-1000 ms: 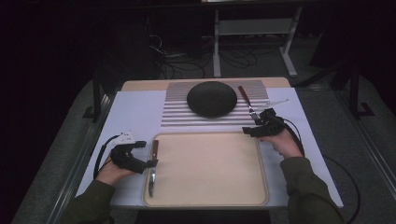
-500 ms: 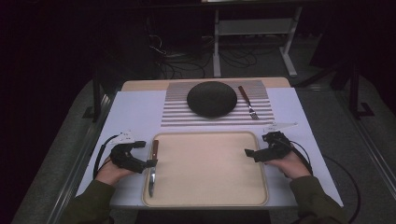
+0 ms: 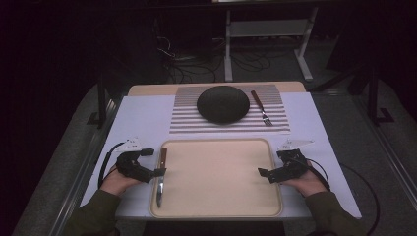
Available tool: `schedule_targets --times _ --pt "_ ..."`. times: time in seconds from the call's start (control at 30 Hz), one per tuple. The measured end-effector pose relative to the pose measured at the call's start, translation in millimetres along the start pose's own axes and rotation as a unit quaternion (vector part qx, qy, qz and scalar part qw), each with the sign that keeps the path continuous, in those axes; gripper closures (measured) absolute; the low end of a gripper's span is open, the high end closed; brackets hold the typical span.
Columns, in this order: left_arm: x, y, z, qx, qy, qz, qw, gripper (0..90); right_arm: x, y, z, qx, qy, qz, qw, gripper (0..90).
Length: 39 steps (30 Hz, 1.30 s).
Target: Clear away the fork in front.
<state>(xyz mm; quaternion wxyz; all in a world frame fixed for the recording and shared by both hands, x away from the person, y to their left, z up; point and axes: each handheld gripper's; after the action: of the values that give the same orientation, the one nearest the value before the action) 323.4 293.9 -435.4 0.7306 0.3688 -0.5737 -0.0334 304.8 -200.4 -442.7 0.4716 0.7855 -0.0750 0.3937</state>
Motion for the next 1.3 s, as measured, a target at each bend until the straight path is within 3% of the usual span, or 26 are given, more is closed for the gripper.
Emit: schedule_targets --times 0.57,0.9,1.3 --pt "1.5 0.6 0.9 0.001 0.002 0.003 1.0000 0.4 14.0 1.6 6.9 -0.008 -0.005 -0.017 0.9998 1.5" --pt "-0.6 2.3 1.0 0.001 0.004 0.006 1.0000 0.4 35.9 -1.4 11.8 -0.022 -0.002 -0.016 0.9996 2.7" --pt "0.0 1.5 1.0 0.002 0.002 0.008 1.0000 0.4 67.8 -13.8 27.6 -0.041 -0.009 -0.017 0.9990 8.4"
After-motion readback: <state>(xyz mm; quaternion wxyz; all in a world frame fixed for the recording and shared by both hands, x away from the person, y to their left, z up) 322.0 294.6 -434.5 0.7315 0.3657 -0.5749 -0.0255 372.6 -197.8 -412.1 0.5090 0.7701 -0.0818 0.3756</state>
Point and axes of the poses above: each handheld gripper's, and its own axes: y roughly backward along the jaws, x roughly out of its top, z roughly to its right, and after that the axes turned 8 degrees about -y, right-handed
